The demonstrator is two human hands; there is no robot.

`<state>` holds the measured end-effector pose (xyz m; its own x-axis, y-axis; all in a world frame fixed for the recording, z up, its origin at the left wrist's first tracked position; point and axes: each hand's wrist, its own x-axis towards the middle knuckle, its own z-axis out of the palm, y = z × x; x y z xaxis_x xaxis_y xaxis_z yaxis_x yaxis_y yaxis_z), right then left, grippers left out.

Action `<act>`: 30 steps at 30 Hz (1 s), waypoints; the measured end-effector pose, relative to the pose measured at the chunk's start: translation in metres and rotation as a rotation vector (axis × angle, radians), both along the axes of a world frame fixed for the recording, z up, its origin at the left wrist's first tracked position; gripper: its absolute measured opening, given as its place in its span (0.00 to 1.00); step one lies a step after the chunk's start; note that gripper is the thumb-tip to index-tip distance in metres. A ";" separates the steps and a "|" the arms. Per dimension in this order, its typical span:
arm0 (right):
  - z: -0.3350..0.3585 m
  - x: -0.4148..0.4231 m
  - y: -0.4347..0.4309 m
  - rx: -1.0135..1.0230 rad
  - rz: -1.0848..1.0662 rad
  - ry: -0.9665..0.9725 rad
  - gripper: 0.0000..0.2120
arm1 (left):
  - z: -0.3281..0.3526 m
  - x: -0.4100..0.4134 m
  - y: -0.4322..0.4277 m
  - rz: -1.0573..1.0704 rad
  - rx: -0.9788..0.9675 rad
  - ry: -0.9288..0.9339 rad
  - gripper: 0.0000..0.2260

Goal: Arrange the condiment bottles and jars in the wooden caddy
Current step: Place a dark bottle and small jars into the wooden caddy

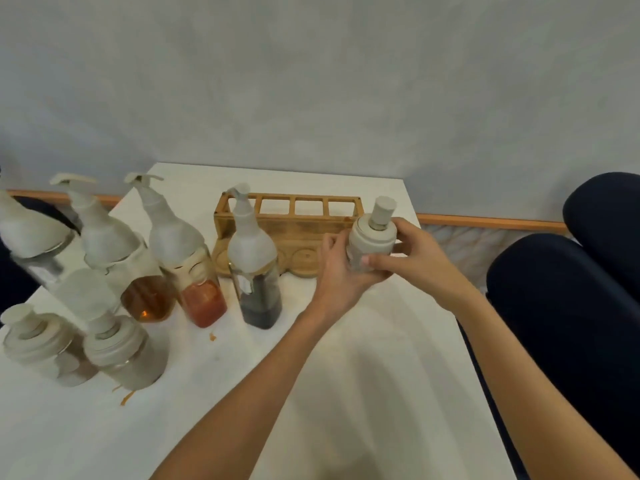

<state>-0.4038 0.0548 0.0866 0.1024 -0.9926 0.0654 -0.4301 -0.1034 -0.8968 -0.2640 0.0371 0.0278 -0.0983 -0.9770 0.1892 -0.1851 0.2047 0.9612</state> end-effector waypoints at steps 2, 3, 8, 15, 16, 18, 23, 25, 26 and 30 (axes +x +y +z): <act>-0.008 -0.003 -0.026 -0.054 -0.025 0.004 0.27 | 0.000 -0.005 -0.021 0.019 -0.018 0.015 0.31; -0.012 -0.002 -0.037 -0.078 -0.040 0.008 0.27 | -0.001 -0.006 -0.031 0.029 -0.020 0.012 0.30; -0.040 0.002 -0.086 -0.068 -0.056 0.024 0.27 | -0.014 0.003 -0.072 -0.006 0.122 0.002 0.32; -0.071 0.005 -0.115 0.007 -0.030 0.048 0.29 | -0.042 0.011 -0.095 -0.050 0.228 0.019 0.32; -0.074 0.004 -0.117 0.012 -0.030 0.039 0.29 | -0.045 0.010 -0.096 -0.054 0.234 0.012 0.32; -0.079 0.003 -0.118 0.017 -0.032 0.025 0.31 | -0.049 0.010 -0.099 -0.051 0.233 -0.016 0.33; -0.086 0.004 -0.119 0.031 -0.023 0.025 0.32 | -0.057 0.011 -0.103 -0.051 0.239 -0.025 0.34; -0.087 0.004 -0.120 0.030 -0.020 0.024 0.31 | -0.058 0.012 -0.103 -0.052 0.243 -0.029 0.35; -0.087 0.004 -0.121 0.030 -0.019 0.025 0.31 | -0.059 0.012 -0.104 -0.052 0.246 -0.033 0.35; -0.090 0.004 -0.123 0.021 -0.015 0.023 0.32 | -0.059 0.011 -0.104 -0.060 0.247 -0.028 0.35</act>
